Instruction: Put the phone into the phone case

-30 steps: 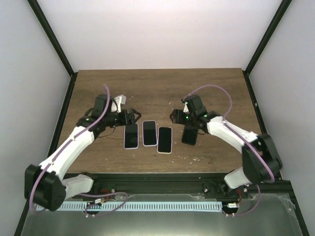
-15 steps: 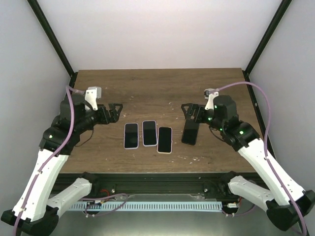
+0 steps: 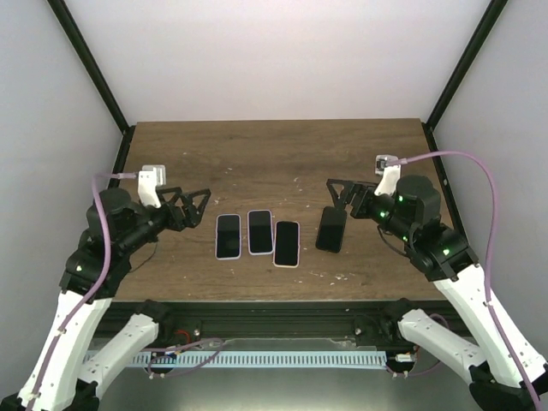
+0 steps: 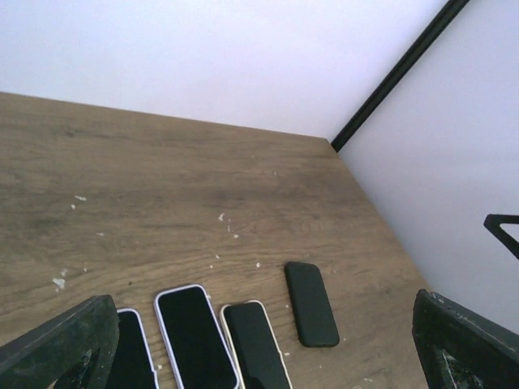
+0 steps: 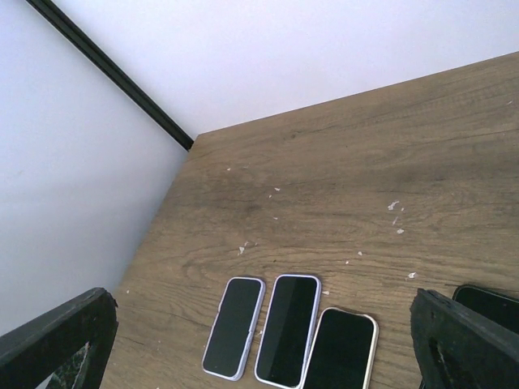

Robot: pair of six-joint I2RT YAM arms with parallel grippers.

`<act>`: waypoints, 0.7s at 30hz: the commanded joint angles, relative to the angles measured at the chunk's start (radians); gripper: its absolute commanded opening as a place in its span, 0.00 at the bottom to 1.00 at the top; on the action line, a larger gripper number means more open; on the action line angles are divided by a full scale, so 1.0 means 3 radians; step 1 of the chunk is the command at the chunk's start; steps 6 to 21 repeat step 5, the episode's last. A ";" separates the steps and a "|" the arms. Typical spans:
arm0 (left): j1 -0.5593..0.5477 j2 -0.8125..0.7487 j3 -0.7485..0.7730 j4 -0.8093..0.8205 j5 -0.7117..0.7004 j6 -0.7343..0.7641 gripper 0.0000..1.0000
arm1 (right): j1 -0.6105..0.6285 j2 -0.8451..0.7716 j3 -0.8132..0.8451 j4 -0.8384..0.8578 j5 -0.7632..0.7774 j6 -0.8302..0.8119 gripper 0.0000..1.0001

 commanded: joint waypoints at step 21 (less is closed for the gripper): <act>0.0012 0.0022 -0.0248 0.0309 0.0250 -0.0158 1.00 | -0.0015 0.0021 -0.0028 0.0064 -0.0079 0.0074 1.00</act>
